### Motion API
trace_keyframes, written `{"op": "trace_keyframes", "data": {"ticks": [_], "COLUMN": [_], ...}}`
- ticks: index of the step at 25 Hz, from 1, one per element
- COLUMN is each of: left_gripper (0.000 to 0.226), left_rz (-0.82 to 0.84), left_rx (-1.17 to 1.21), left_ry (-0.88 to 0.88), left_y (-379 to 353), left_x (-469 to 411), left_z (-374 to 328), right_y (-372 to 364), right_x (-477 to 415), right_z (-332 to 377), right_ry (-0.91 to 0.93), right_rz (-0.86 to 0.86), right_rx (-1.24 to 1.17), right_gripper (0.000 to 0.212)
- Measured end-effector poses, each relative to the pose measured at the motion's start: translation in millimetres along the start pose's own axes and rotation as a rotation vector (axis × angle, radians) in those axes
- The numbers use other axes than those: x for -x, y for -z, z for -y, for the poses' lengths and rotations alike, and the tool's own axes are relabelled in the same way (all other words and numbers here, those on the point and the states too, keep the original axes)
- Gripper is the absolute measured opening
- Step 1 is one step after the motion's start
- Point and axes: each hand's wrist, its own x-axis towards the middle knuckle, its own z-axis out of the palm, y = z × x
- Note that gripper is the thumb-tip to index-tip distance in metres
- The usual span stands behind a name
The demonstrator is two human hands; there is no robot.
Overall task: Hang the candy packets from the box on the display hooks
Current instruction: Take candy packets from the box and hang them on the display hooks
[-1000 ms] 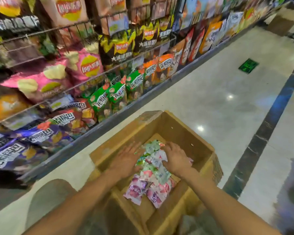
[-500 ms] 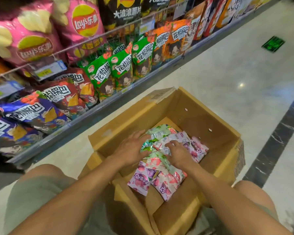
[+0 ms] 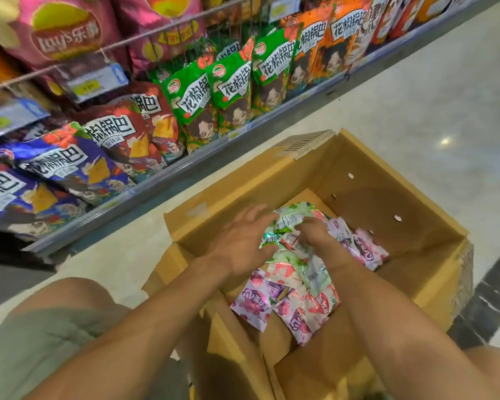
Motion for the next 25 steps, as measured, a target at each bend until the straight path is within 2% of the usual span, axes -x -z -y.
{"op": "trace_keyframes", "data": {"ticks": [2,3,7,11,15,19,21,23,25], "left_gripper": [0.065,0.063,0.066,0.083,0.087,0.087,0.085,0.083,0.065], "left_rz": [0.008,0.015,0.060,0.044,0.096,0.201,0.225,0.217,0.190], "left_rx": [0.090,0.142,0.432,0.743,1.047,1.386,1.417,1.331,1.236], "left_ry": [0.022,0.034,0.114,0.235,0.295,0.340,0.333,0.306,0.300], "left_y": [3.2,6.0,11.3,8.3,1.8,0.9,2.2,2.6,1.7], "left_x": [2.1,3.0,1.5,-16.8,-29.3,-33.3,-32.7,-30.5,-29.3], "left_z": [-0.8,-2.0,-4.5,-0.6,3.0,-3.7,-6.8,-8.9,-10.6], "right_y": [3.5,6.1,22.6,43.0,45.4,30.2,26.6,23.7,23.0], "right_x": [3.9,9.4,45.9,113.5,168.5,181.3,176.3,171.3,170.1], "right_z": [6.5,11.8,34.8,48.0,43.2,33.7,29.6,23.4,20.2], "right_ry": [-0.026,-0.022,0.114,0.302,0.464,0.570,0.583,0.545,0.511], "right_rz": [0.009,0.012,0.077,0.200,0.243,0.306,0.337,0.391,0.426], "right_rx": [-0.104,-0.136,-0.175,-0.092,-0.097,-0.095,-0.167,-0.317,-0.433], "right_gripper": [0.009,0.004,0.036,0.023,0.025,0.033,0.048,0.055,0.055]}}
